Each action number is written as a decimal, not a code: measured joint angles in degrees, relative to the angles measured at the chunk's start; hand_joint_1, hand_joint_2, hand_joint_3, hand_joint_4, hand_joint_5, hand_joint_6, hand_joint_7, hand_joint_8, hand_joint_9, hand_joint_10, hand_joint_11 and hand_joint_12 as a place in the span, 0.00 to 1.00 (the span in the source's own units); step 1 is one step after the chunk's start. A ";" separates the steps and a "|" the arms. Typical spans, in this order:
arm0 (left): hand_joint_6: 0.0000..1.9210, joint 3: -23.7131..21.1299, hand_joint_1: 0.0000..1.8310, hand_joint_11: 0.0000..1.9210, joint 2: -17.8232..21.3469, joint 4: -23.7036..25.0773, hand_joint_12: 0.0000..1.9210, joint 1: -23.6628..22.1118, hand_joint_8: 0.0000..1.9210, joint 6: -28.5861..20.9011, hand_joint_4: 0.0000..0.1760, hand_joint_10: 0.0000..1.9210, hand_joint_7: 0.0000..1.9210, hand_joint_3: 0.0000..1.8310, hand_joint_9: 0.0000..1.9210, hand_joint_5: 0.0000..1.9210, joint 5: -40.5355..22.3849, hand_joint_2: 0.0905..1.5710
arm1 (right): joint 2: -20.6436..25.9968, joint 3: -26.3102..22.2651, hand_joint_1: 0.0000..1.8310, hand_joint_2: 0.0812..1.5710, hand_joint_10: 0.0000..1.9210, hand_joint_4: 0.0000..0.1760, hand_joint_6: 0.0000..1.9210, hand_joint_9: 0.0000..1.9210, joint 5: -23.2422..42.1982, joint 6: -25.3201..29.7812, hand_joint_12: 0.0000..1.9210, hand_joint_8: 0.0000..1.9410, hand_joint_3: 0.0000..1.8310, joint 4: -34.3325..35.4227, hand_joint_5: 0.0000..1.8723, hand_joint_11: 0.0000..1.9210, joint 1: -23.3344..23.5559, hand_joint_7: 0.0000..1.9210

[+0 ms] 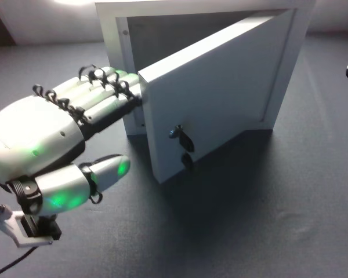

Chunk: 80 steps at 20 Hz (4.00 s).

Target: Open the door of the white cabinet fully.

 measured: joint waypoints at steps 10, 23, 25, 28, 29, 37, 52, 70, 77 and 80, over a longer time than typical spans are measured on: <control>0.01 1.18 0.00 0.01 -2.47 5.73 0.01 -2.82 0.00 -3.43 0.00 0.00 0.00 0.10 0.00 0.03 4.68 1.00 | -0.09 0.20 0.27 0.87 0.00 0.00 0.00 0.09 -0.15 0.24 0.02 0.00 0.00 -0.02 0.13 0.06 0.00 0.12; 0.00 5.33 0.00 0.03 -9.31 16.96 0.01 -11.34 0.00 -9.55 0.00 0.00 0.01 0.11 0.01 0.03 12.11 1.00 | -0.33 0.22 0.26 0.87 0.00 0.00 0.00 0.08 0.04 0.33 0.01 0.00 0.00 0.24 0.12 0.07 0.00 0.11; 0.01 5.46 0.00 0.07 -10.38 18.97 0.03 -12.57 0.01 -9.79 0.00 0.00 0.05 0.11 0.04 0.07 13.31 1.00 | -0.61 0.35 0.27 0.86 0.00 0.00 0.00 0.09 0.02 0.63 0.01 0.00 0.00 0.20 0.13 0.07 0.00 0.11; 0.00 6.16 0.00 0.07 -11.78 21.79 0.02 -13.81 0.00 -11.02 0.00 0.00 0.05 0.12 0.04 0.08 14.51 1.00 | -0.90 0.52 0.27 0.87 0.00 0.00 0.00 0.09 0.00 0.79 0.02 0.00 0.00 0.22 0.13 0.08 0.00 0.11; 0.00 6.23 0.00 0.08 -12.11 21.86 0.02 -13.88 0.00 -10.99 0.00 0.00 0.06 0.12 0.05 0.08 14.78 1.00 | -0.90 0.55 0.27 0.88 0.00 0.00 0.00 0.09 0.00 0.79 0.02 0.00 0.00 0.22 0.12 0.08 0.00 0.11; 0.00 6.82 0.00 0.03 -13.60 22.67 0.00 -14.91 0.00 -11.06 0.00 0.00 0.01 0.11 0.00 0.03 14.82 1.00 | -0.90 0.76 0.28 0.87 0.00 0.00 0.00 0.12 -0.04 0.79 0.02 0.00 0.00 0.24 0.14 0.11 0.00 0.13; 0.00 5.31 0.00 0.04 -8.15 15.80 0.00 -10.49 0.00 -11.10 0.00 0.00 0.00 0.12 0.01 0.03 11.58 1.00 | -0.92 0.92 0.27 0.88 0.00 0.00 0.00 0.10 0.00 0.81 0.01 0.00 0.00 0.31 0.13 0.08 0.00 0.12; 0.01 -3.08 0.00 0.00 7.21 -16.52 0.03 13.81 0.00 -1.77 0.00 0.00 0.02 0.04 0.00 0.03 -18.12 0.99 | 0.94 0.07 0.31 0.89 0.00 0.00 0.00 0.06 4.66 0.55 0.01 0.00 0.01 8.39 0.12 0.06 -2.32 0.09; 0.01 -0.52 0.00 0.00 5.86 -21.77 0.00 15.93 0.00 -5.64 0.00 0.00 0.02 0.00 0.00 0.06 -24.44 0.96 | 2.08 -1.20 0.29 0.91 0.00 0.00 0.00 0.07 11.26 0.52 0.00 0.00 0.00 12.15 0.12 0.05 -4.20 0.10; 0.00 0.50 0.00 0.00 4.87 -22.21 0.00 15.26 0.01 -7.87 0.00 0.01 0.04 0.00 0.02 0.06 -25.14 0.97 | 2.08 -1.07 0.34 0.92 0.01 0.00 0.00 0.09 11.23 0.52 0.02 0.01 0.00 12.04 0.14 0.08 -4.20 0.12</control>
